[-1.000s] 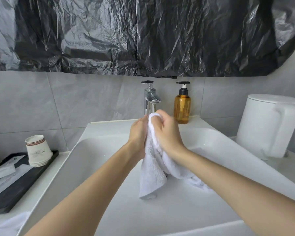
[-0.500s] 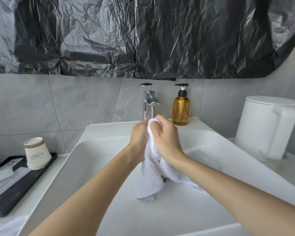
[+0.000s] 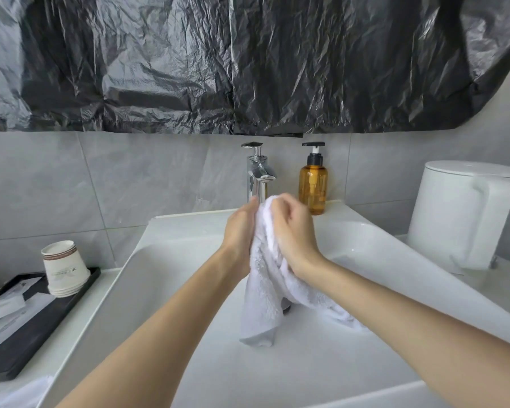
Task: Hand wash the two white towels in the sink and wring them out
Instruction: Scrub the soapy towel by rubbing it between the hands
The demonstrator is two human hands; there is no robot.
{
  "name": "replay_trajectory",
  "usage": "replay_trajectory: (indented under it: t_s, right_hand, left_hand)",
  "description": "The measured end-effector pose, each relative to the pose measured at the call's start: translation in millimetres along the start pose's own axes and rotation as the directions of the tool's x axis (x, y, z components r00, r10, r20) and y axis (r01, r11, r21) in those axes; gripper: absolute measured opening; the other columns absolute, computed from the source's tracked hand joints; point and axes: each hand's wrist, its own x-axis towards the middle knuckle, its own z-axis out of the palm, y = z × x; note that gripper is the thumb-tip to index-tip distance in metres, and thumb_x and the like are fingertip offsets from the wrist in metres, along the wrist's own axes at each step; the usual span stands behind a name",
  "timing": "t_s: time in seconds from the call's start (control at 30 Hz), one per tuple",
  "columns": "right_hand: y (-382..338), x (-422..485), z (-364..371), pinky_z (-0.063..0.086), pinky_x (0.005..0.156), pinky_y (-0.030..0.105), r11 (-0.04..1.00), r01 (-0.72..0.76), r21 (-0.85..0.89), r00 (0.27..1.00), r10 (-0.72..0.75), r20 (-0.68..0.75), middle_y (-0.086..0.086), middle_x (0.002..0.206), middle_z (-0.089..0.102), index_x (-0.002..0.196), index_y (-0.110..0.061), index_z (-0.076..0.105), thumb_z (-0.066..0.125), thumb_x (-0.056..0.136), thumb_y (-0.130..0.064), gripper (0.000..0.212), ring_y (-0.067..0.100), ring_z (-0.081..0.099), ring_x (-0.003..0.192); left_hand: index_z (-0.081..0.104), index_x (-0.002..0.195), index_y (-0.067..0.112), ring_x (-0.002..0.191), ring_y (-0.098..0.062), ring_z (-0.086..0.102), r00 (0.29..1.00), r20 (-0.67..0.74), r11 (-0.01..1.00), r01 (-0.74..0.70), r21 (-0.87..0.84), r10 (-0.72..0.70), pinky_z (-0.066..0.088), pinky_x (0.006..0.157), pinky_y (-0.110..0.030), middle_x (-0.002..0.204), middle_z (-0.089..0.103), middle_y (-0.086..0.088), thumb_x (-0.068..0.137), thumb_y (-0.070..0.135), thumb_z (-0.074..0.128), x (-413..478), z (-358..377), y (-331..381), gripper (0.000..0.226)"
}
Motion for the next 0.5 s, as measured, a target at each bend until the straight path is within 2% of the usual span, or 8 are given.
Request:
replay_trajectory:
  t_s: [0.07,0.1,0.2,0.27,0.33,0.4,0.43,0.5]
  right_hand:
    - [0,-3,0,0.026,0.055,0.026,1.000,-0.003,0.000,0.985,0.003,0.172,-0.002,0.061,0.031,0.064,-0.016,0.039,0.046,0.092,-0.013,0.029,0.007,0.031,0.059]
    - [-3,2,-2,0.027,0.056,0.026,0.999,-0.045,0.016,0.982,0.041,0.182,0.000,0.062,0.032,0.065,-0.016,0.041,0.046,0.093,-0.016,0.028,0.007,0.032,0.059]
    - [-12,21,-14,0.023,0.048,0.021,0.993,-0.111,0.047,0.994,0.110,0.026,-0.002,0.060,0.027,0.064,-0.016,0.038,0.042,0.097,-0.014,0.033,0.003,0.027,0.050]
    - [-12,30,-26,0.018,0.044,0.021,0.986,-0.141,0.090,0.986,0.148,-0.075,-0.004,0.058,0.023,0.063,-0.018,0.034,0.040,0.097,-0.014,0.035,0.003,0.021,0.046]
    - [-14,39,-38,0.021,0.047,0.025,0.977,-0.176,0.121,0.966,0.195,-0.168,-0.004,0.059,0.025,0.069,-0.014,0.040,0.040,0.096,-0.016,0.027,0.008,0.023,0.052]
    - [-19,50,-49,0.023,0.051,0.027,0.961,-0.204,0.185,0.933,0.248,-0.259,-0.005,0.058,0.028,0.066,-0.015,0.039,0.040,0.094,-0.017,0.028,0.011,0.026,0.056]
    - [-20,55,-54,0.024,0.052,0.027,0.953,-0.205,0.222,0.920,0.265,-0.288,-0.005,0.057,0.028,0.063,-0.017,0.036,0.039,0.093,-0.018,0.030,0.012,0.026,0.056]
    - [-19,62,-62,0.024,0.053,0.027,0.945,-0.195,0.261,0.909,0.274,-0.314,-0.004,0.059,0.027,0.064,-0.019,0.034,0.039,0.093,-0.020,0.030,0.012,0.026,0.057]
  left_hand:
    - [0.064,0.104,0.003,0.074,-0.025,0.069,0.999,-0.047,0.999,-0.013,0.033,0.014,0.054,0.064,-0.030,0.082,0.069,-0.013,0.100,0.039,0.047,1,-5,3,0.040]
    - [0.065,0.109,0.001,0.081,-0.028,0.069,0.998,-0.055,0.999,-0.007,0.038,0.009,0.055,0.069,-0.033,0.090,0.070,-0.016,0.100,0.039,0.047,-1,-7,5,0.043]
    - [0.060,0.123,-0.006,0.104,-0.038,0.066,0.996,-0.084,0.995,-0.033,0.096,0.041,0.053,0.091,-0.045,0.116,0.066,-0.026,0.098,0.042,0.051,-1,-12,9,0.055]
    - [0.061,0.121,-0.005,0.108,-0.039,0.065,0.987,-0.099,0.982,-0.112,0.155,0.128,0.051,0.094,-0.046,0.117,0.066,-0.025,0.098,0.043,0.052,-2,-15,14,0.054]
    - [0.064,0.117,0.007,0.105,-0.028,0.067,0.981,-0.089,0.953,-0.142,0.269,0.171,0.050,0.096,-0.040,0.113,0.071,-0.011,0.096,0.048,0.053,-2,-20,16,0.048]
    - [0.058,0.107,0.020,0.096,-0.012,0.056,0.971,-0.057,0.854,-0.177,0.488,0.234,0.042,0.087,-0.026,0.100,0.063,0.007,0.095,0.051,0.053,-2,-26,14,0.033]
    - [0.055,0.105,0.021,0.091,-0.013,0.050,0.968,-0.033,0.782,-0.179,0.597,0.247,0.038,0.078,-0.025,0.094,0.056,0.004,0.094,0.052,0.053,-3,-27,12,0.033]
    - [0.048,0.119,0.023,0.090,-0.016,0.048,0.980,0.053,0.696,-0.174,0.697,0.192,0.035,0.073,-0.024,0.102,0.050,-0.003,0.092,0.054,0.054,-4,-28,6,0.041]
